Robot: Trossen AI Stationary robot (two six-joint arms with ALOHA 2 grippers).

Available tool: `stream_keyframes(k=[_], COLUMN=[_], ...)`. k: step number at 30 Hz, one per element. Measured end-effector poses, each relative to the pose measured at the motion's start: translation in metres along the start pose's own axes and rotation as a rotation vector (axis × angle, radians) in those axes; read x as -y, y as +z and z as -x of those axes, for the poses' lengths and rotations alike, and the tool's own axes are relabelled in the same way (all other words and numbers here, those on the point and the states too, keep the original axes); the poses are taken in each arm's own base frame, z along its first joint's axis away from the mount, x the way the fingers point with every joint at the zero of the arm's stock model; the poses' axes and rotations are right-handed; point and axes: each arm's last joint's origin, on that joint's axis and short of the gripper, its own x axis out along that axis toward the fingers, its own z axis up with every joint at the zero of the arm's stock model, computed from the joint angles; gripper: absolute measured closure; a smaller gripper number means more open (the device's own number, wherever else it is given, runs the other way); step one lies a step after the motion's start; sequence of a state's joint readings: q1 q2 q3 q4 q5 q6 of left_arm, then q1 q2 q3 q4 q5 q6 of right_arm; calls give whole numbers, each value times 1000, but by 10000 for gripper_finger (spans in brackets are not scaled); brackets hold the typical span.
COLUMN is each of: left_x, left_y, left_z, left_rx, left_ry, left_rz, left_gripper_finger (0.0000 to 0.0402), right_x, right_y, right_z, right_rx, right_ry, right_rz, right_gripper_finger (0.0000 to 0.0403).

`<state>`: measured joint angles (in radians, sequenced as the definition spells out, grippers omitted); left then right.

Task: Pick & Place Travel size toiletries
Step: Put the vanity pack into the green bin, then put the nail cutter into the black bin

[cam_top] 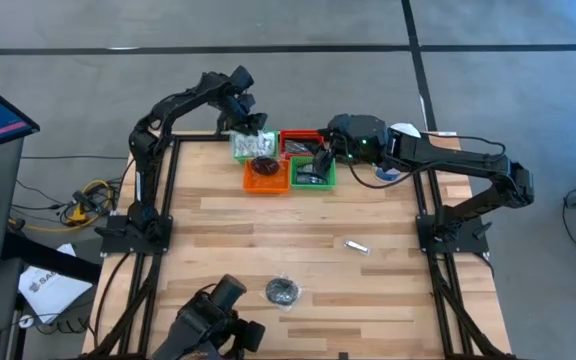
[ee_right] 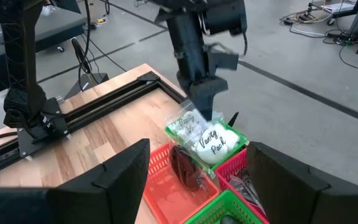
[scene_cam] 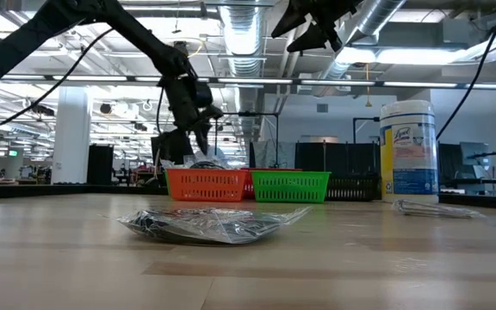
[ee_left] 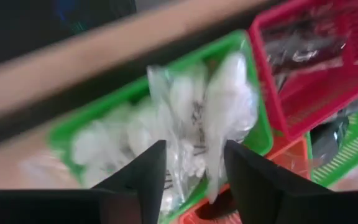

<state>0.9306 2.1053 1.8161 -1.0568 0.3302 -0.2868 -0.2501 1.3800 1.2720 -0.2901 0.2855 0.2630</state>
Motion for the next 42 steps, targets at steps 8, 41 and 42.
stream_keyframes(k=[8,41,42], left_x=[29,61,61], left_y=[8,8,8], left_z=[42,-67,-66], left_rx=[179,54,56], left_ry=[33,196,196], left_rz=[-191,-492,-493], left_gripper_finger=[311,401,401], right_x=[0,3,3], right_y=[0,-4,-4], right_z=[0,0,0], right_rx=[-2,-48,-47], right_ry=[-1,-18,-18], right_rz=[1,20,20], right_gripper_finger=[145,145,145])
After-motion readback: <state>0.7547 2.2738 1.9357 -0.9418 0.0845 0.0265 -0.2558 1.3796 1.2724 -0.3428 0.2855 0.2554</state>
